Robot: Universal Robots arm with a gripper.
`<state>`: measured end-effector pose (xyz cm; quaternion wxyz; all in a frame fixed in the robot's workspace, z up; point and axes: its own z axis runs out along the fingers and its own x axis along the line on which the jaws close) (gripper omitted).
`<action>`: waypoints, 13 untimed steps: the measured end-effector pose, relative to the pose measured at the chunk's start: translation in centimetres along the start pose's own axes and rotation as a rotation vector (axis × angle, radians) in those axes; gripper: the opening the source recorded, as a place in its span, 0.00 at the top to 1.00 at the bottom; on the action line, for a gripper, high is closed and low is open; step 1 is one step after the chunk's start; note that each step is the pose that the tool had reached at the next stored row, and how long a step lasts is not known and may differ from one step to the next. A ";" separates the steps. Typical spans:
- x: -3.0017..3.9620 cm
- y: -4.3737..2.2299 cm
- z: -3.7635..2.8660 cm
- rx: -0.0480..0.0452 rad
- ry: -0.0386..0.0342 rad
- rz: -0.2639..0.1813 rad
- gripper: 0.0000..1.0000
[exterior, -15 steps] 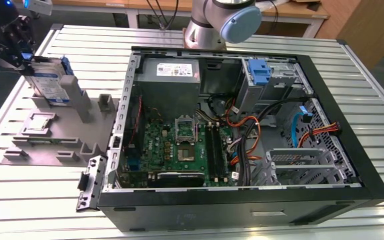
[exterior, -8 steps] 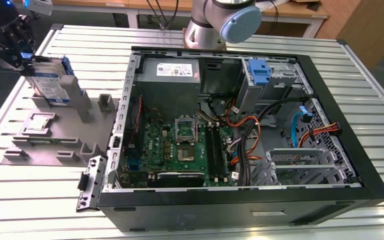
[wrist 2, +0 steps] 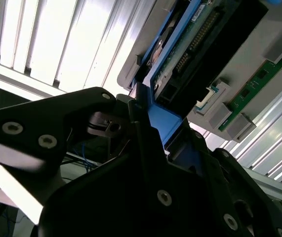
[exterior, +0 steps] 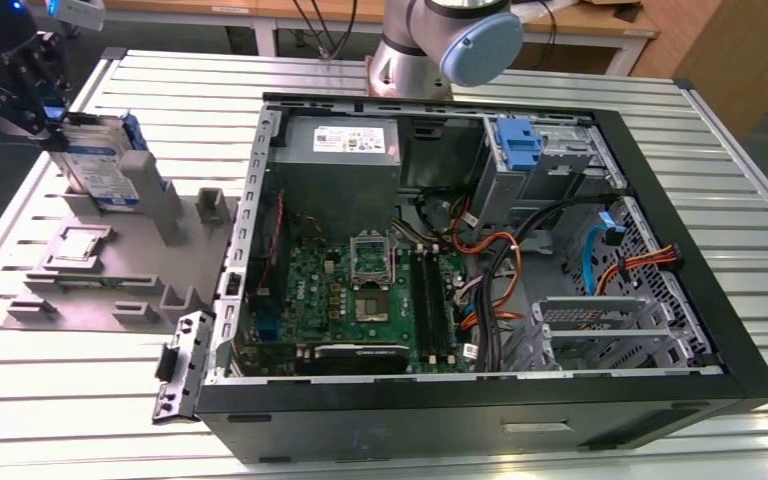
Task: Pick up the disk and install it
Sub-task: 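Pick up the disk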
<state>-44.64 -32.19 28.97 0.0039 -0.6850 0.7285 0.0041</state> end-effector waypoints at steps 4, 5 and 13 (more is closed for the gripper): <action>0.00 0.00 -0.10 0.0000 0.0000 0.000 0.64; 0.00 0.00 -0.20 0.0001 -0.0001 0.000 0.64; -0.01 0.00 -0.97 0.0000 0.0000 0.000 0.64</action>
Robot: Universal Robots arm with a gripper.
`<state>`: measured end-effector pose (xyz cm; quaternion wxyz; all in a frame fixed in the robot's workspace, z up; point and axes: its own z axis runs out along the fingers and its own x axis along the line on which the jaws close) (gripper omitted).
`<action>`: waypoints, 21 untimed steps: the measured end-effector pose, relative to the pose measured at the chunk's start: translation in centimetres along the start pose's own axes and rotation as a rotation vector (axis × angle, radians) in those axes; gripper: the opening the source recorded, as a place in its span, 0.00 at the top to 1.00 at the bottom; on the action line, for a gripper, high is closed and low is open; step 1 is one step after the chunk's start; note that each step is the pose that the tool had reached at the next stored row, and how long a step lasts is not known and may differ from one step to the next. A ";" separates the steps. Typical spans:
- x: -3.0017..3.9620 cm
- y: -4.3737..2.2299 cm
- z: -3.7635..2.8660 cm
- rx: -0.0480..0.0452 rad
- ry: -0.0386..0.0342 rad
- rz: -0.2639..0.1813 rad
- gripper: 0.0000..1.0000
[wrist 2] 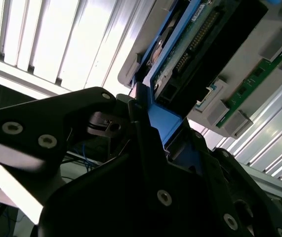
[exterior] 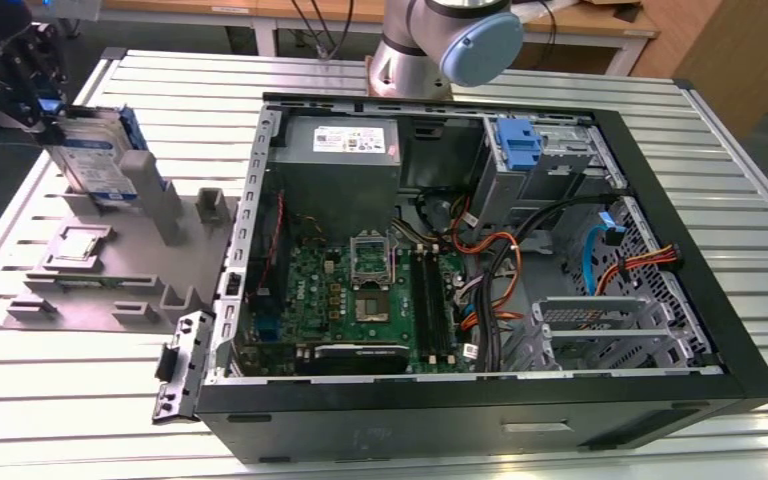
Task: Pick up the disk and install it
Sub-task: 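Pick up the disk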
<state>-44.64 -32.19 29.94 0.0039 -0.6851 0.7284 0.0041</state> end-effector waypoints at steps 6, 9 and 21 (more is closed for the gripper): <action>0.00 0.00 -0.47 0.0000 0.0002 0.000 0.64; -0.01 0.00 -0.74 0.0001 0.0003 0.000 0.64; -0.02 0.00 -1.78 0.0001 0.0014 0.000 0.64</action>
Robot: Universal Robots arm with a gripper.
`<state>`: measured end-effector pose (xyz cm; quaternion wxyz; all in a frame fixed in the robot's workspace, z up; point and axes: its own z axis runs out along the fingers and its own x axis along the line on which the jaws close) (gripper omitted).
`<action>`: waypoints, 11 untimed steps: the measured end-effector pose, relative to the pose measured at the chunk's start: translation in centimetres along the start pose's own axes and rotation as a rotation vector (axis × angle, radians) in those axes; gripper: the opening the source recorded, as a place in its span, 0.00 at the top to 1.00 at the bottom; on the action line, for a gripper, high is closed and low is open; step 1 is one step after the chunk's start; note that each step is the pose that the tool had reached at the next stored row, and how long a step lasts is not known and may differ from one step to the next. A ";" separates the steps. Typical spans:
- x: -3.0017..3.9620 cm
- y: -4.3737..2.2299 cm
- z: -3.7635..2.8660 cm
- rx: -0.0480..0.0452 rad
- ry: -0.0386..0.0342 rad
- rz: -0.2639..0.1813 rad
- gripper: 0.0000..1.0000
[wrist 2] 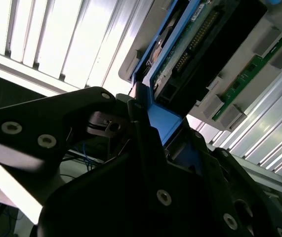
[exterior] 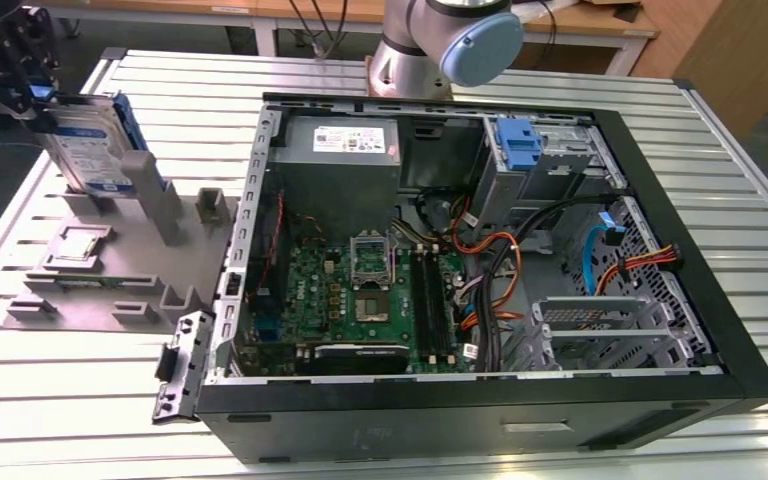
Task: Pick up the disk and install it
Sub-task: 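Pick up the disk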
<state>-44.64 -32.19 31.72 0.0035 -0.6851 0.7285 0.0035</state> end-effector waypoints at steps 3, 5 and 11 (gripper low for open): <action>0.00 0.00 -0.24 0.0000 0.0002 0.000 0.64; 0.00 0.00 -0.41 0.0000 0.0005 0.000 0.64; -0.01 0.00 -0.92 0.0002 0.0015 0.000 0.64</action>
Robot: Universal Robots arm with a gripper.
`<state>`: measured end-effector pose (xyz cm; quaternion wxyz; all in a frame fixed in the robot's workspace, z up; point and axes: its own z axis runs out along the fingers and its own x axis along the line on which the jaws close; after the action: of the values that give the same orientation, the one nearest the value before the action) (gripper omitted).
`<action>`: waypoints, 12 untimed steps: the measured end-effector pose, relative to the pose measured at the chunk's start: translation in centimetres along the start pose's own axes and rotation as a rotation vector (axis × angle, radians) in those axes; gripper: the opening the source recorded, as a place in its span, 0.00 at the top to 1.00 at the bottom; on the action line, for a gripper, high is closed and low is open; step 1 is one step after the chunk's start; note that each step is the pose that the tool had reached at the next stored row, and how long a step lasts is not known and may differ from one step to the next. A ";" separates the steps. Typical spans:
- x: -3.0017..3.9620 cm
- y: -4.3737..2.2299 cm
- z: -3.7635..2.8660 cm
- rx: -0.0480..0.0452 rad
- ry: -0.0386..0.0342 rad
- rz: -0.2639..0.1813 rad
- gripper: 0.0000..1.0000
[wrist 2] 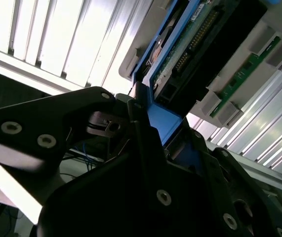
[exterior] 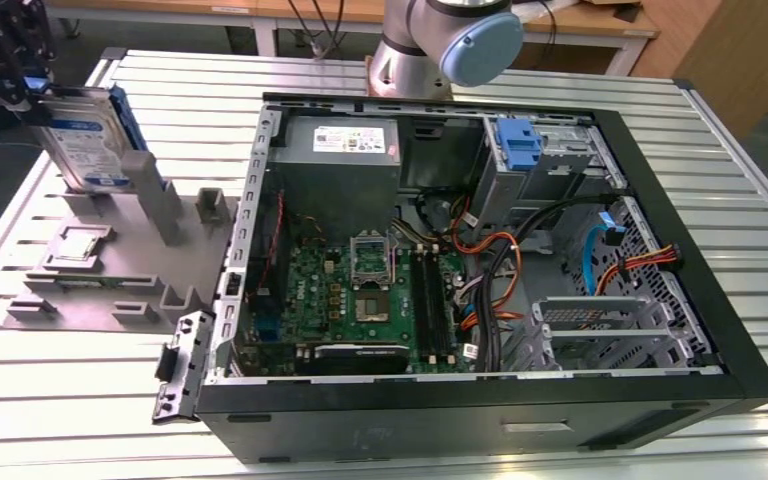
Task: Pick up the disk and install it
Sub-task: 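Pick up the disk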
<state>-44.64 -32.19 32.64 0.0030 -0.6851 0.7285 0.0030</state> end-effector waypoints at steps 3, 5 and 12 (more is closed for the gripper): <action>0.00 0.00 -0.25 0.0001 0.0010 0.000 0.64; 0.00 0.00 -0.41 0.0000 0.0017 0.000 0.64; -0.01 0.00 -0.85 0.0002 0.0032 0.000 0.64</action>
<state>-44.64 -32.19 33.49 0.0018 -0.6851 0.7284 0.0018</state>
